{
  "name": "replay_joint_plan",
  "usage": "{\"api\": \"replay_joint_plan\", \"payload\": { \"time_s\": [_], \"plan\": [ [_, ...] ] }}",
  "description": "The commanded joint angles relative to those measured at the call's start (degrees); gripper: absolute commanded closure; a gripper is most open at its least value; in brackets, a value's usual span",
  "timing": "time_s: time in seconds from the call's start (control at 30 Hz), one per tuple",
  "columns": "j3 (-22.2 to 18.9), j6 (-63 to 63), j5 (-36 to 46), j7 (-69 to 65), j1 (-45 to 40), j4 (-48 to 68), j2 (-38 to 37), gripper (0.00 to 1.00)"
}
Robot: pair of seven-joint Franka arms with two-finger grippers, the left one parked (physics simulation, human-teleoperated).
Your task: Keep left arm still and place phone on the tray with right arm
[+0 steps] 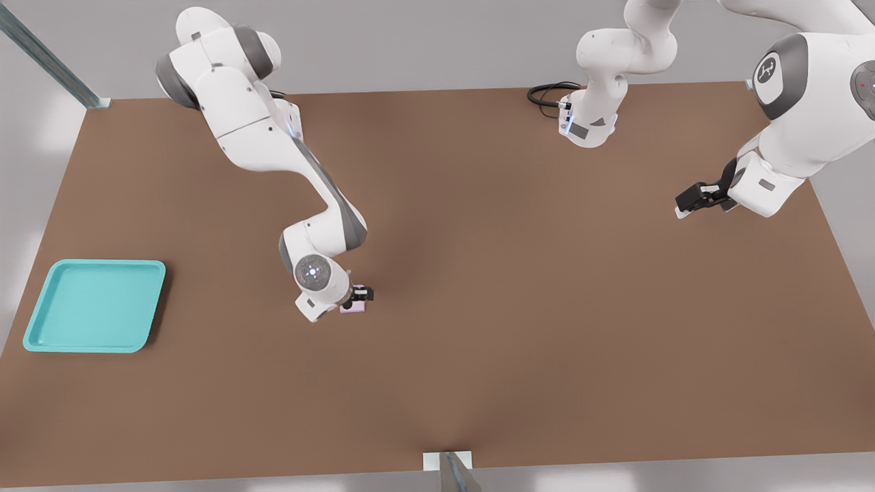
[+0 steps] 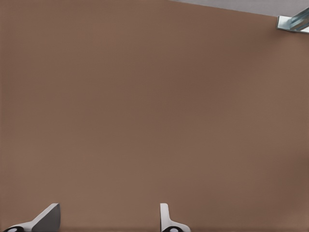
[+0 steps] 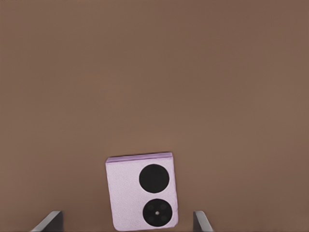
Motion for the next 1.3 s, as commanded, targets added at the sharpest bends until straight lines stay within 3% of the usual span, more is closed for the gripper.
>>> {"api": "replay_joint_plan", "payload": {
  "time_s": [0.0,0.33,1.27],
  "plan": [
    [0.12,8.65,-0.09,3.82,-0.75,-1.12,0.13,0.00],
    [1.35,11.81,-4.31,0.39,-0.14,-4.55,1.01,0.00],
    [1.62,12.17,-4.48,-4.27,-1.99,-5.87,4.17,0.00]
  ]
}}
